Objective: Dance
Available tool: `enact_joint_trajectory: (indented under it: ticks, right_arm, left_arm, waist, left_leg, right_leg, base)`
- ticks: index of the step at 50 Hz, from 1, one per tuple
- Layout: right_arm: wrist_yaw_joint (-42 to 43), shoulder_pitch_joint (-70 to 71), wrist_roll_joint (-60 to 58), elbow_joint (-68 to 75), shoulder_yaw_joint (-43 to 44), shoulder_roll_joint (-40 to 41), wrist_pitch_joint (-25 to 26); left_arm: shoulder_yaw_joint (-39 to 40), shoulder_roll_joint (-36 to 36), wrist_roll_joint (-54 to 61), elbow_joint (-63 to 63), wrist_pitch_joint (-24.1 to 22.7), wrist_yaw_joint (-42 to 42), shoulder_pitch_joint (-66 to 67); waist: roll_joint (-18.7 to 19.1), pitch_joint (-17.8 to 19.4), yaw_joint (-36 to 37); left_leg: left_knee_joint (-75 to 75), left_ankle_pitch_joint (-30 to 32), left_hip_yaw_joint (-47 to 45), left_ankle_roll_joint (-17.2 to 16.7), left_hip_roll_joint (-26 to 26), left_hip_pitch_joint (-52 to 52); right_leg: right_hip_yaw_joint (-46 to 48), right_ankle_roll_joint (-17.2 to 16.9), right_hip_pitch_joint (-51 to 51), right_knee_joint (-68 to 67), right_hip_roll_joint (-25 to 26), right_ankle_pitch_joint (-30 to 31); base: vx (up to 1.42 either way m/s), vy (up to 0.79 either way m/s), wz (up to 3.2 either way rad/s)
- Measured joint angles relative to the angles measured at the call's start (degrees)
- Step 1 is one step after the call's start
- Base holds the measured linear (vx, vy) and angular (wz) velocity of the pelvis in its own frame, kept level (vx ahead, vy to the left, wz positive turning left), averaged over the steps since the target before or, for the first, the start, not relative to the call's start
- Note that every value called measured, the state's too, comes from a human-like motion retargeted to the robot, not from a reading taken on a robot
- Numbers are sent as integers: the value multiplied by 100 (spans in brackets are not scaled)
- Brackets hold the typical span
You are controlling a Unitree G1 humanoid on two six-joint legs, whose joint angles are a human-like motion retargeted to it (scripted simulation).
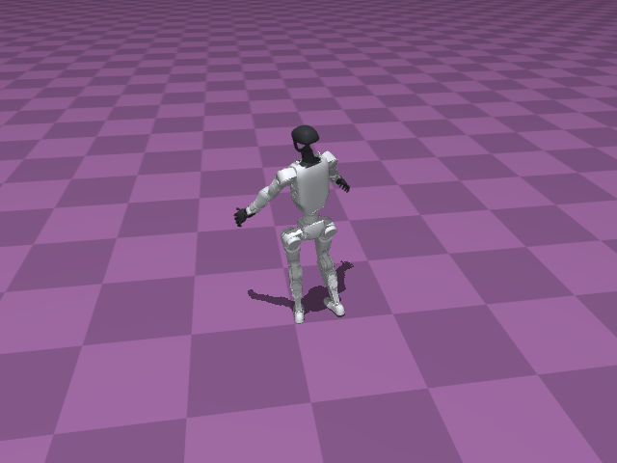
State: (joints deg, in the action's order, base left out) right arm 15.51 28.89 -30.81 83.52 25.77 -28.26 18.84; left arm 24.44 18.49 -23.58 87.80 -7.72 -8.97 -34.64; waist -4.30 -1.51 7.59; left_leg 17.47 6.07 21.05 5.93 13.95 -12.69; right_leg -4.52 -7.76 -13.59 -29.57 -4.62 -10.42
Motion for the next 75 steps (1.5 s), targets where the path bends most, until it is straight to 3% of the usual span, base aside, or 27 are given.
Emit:
enact_joint_trajectory:
  ticks: [2,4,5,7,11,14,20,23,27,31,33,35,37,40,43,45,50,53,55,56,57,60,63,66,70,75]
  right_arm:
    - [228,110,-10,21,-134,420,-144]
    - [459,230,-32,65,-328,813,-271]
    - [577,296,-35,92,-438,1006,-318]
    - [776,373,27,169,-576,1320,-383]
    - [948,533,58,348,-824,1712,-561]
    - [1061,692,56,554,-1168,1950,-594]
    - [904,732,-28,1120,-1840,2448,-603]
    - [526,708,-76,1307,-2007,2628,-404]
    - [-309,656,-330,1294,-2030,2742,-70]
    - [-1908,775,-1000,984,-2172,2751,356]
    - [-2709,922,-1437,703,-2249,2773,519]
    - [-3553,1160,-1855,353,-2344,2802,586]
    - [-4262,1422,-2194,8,-2490,2855,696]
    - [-5051,1883,-2477,-456,-2654,2833,645]
    - [-5649,2391,-2681,-887,-2648,2659,510]
    - [-6075,2787,-2829,-1202,-2676,2534,226]
    - [-7423,3762,-3914,-2162,-2951,2014,-405]
    - [-7688,4148,-4686,-3042,-3144,1487,-1158]
    - [-7597,4280,-5007,-3677,-3182,1159,-1564]
    - [-7513,4285,-5128,-4016,-3133,1038,-1767]
    - [-7428,4284,-5237,-4329,-3066,936,-1942]
    - [-7220,4241,-5474,-5076,-2744,819,-2200]
    - [-7128,4248,-5603,-5777,-2551,978,-2078]
    - [-6980,4325,-5633,-6239,-2409,1283,-1999]
    - [-6416,4359,-5488,-6546,-2303,1911,-2115]
    - [-5277,4153,-4296,-6488,-2477,2736,-2835]
  left_arm:
    - [-119,-569,-11,16,-25,-23,-86]
    - [-179,-1087,40,-17,-120,-83,-69]
    - [-206,-1316,74,-36,-186,-122,-53]
    - [-363,-1729,185,-49,-295,-134,12]
    - [-667,-2426,184,-142,-382,-140,262]
    - [-785,-2713,226,-233,-369,-129,531]
    - [-718,-2937,544,-136,8,99,1138]
    - [-744,-2914,752,-86,527,385,1243]
    - [-813,-2839,915,-39,1438,1075,1217]
    - [-1029,-2617,1103,-10,2503,2151,1066]
    - [-957,-2498,1208,-27,2730,2511,920]
    - [-816,-2352,1364,14,2851,2670,656]
    - [-816,-2163,1543,76,3001,2982,280]
    - [-1030,-2022,1714,54,3266,3529,-318]
    - [-1416,-2078,1759,-98,3361,4025,-976]
    - [-1775,-2170,1738,-254,3451,4497,-1478]
    - [-1857,-2671,1934,-697,3644,5274,-2468]
    - [-1726,-2926,1952,-1158,3648,5494,-2958]
    - [-1661,-3073,1959,-1511,3620,5527,-3223]
    - [-1631,-3159,2017,-1748,3625,5471,-3321]
    - [-1596,-3264,2090,-1989,3617,5410,-3405]
    - [-1433,-3726,2492,-2768,3465,5059,-3495]
    - [-1253,-4212,3201,-3639,3149,4213,-3426]
    - [-1159,-4656,3893,-4284,2621,3651,-3333]
    - [-1152,-5157,4821,-4756,1754,3426,-3170]
    - [-1265,-5287,5934,-4823,1035,4179,-2642]
  waist:
    - [-183,41,-106]
    - [-301,50,-227]
    - [-312,26,-224]
    - [-377,24,-107]
    - [-546,280,328]
    - [-728,282,324]
    - [-722,170,75]
    - [-648,74,84]
    - [-466,84,286]
    - [-106,141,287]
    - [293,159,185]
    - [590,152,-18]
    - [561,-5,-85]
    - [488,-114,-49]
    - [341,-29,71]
    - [185,21,17]
    - [-480,77,-309]
    - [-739,54,-279]
    - [-851,-27,-84]
    - [-849,-32,106]
    - [-838,-32,228]
    - [-652,34,32]
    - [-507,81,-32]
    - [-375,2,-191]
    - [-277,-24,-236]
    - [-364,-22,-452]
  left_leg:
    - [12,19,405,-165,220,57]
    - [30,-16,733,-439,287,36]
    - [15,-41,827,-570,212,-17]
    - [-93,-102,906,-764,98,-100]
    - [-189,-265,881,-972,-26,-267]
    - [-42,-387,294,-688,-117,-669]
    - [332,-727,-2297,306,-925,-983]
    - [224,-529,-2575,258,-918,-988]
    - [-268,54,-2134,-196,-661,-623]
    - [-558,222,-1748,-186,-595,-65]
    - [-603,233,-1506,-213,-829,197]
    - [-616,250,-1394,-251,-986,339]
    - [-610,317,-1503,-186,-898,292]
    - [-574,428,-1540,-42,-723,342]
    - [-587,367,-1485,-116,-534,575]
    - [-636,155,-1542,-254,-474,753]
    - [-652,78,-1519,165,140,1172]
    - [-717,141,-1684,384,442,1371]
    - [-823,155,-1967,438,499,1439]
    - [-862,109,-2180,374,438,1487]
    - [-881,64,-2321,296,386,1551]
    - [-748,-18,-2070,36,280,1863]
    - [-590,-197,-1993,124,343,1981]
    - [-462,-428,-2228,79,271,2011]
    - [-150,-572,-1878,-286,457,1788]
    - [349,-1176,-1853,351,632,1404]
  right_leg:
    - [-702,-383,194,936,31,295]
    - [-803,-676,406,1370,64,426]
    - [-574,-689,484,1309,54,193]
    - [749,-321,808,1605,-68,-33]
    - [1556,-353,1077,1868,-197,-164]
    - [2157,-471,1099,2020,-332,-261]
    - [3366,-578,1529,2325,-421,-375]
    - [3738,-596,1730,2434,-390,-377]
    - [4154,-611,2206,2386,-302,-359]
    - [4218,-230,2563,1566,-275,281]
    - [3955,326,2292,323,-378,912]
    - [3175,1467,1331,-1485,-536,1605]
    - [2080,1826,315,-2413,-325,2066]
    - [1078,1384,-676,-2752,395,1764]
    - [1113,1724,-1205,-2212,469,1424]
    - [1143,1780,-1385,-1373,500,1374]
    - [739,1219,-1260,1272,820,2412]
    - [2933,731,-808,2160,518,2596]
    - [4715,864,-228,2517,599,2478]
    - [4908,1268,-38,2609,869,2354]
    - [4961,1552,118,2691,1052,2224]
    - [3942,1521,193,2695,933,1791]
    - [4272,1649,408,2598,949,1083]
    - [3945,1523,320,2440,938,724]
    - [3439,1342,140,2184,949,542]
    - [3019,1150,75,1957,726,497]
  base:
    - [19,-26,277]
    - [13,-29,268]
    - [6,-27,229]
    - [2,-25,193]
    - [-8,-24,199]
    - [-6,-19,226]
    - [19,-9,224]
    - [28,-2,183]
    - [44,3,160]
    - [60,3,135]
    - [51,1,90]
    - [45,0,76]
    - [37,-7,36]
    - [39,-18,36]
    - [28,-23,61]
    - [28,-32,95]
    - [35,-31,96]
    - [36,-30,13]
    - [32,-31,-71]
    - [32,-29,-103]
    - [34,-30,-58]
    - [37,-27,68]
    - [23,-22,2]
    - [11,-22,-17]
    - [4,-16,-65]
    - [3,0,-81]
